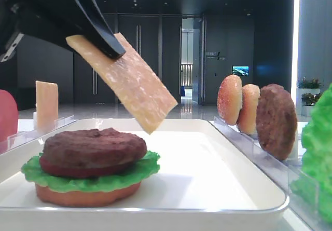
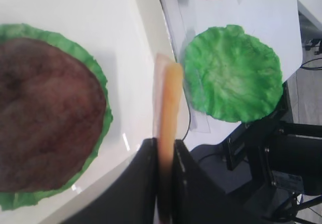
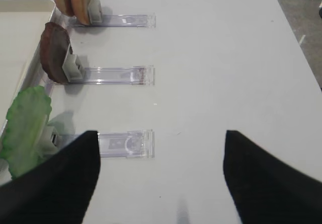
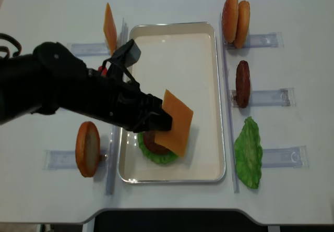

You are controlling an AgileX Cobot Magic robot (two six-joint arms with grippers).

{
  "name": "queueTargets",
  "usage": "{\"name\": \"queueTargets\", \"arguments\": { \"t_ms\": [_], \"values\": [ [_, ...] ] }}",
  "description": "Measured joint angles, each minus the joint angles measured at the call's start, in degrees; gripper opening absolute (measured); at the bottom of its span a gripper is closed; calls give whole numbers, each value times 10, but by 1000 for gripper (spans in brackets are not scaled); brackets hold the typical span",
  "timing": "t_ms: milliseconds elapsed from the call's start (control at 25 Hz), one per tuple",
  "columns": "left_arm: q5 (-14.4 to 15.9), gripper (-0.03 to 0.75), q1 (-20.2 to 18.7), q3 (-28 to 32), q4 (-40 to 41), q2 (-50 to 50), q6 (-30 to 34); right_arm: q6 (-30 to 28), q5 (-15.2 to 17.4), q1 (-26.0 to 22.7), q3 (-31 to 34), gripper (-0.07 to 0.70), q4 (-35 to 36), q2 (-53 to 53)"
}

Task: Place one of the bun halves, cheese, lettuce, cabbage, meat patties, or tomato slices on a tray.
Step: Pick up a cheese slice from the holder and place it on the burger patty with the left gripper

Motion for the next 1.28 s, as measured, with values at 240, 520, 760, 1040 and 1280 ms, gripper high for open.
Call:
{"name": "queueTargets", "arguments": {
  "t_ms": [240, 520, 760, 1040, 1280],
  "values": [
    [-18, 34, 1, 10, -30, 0, 32, 0, 0, 0, 0, 490, 0, 0],
    [-4, 34, 37, 10, -28, -1, 33, 0, 0, 0, 0, 490, 0, 0],
    [14, 34, 53, 10, -24, 2, 37, 0, 0, 0, 0, 490, 0, 0],
    [20, 34, 57, 10, -33, 34, 62, 0, 0, 0, 0, 490, 0, 0],
    [20, 34, 59, 10, -37, 42, 75, 0, 0, 0, 0, 490, 0, 0]
  ]
}}
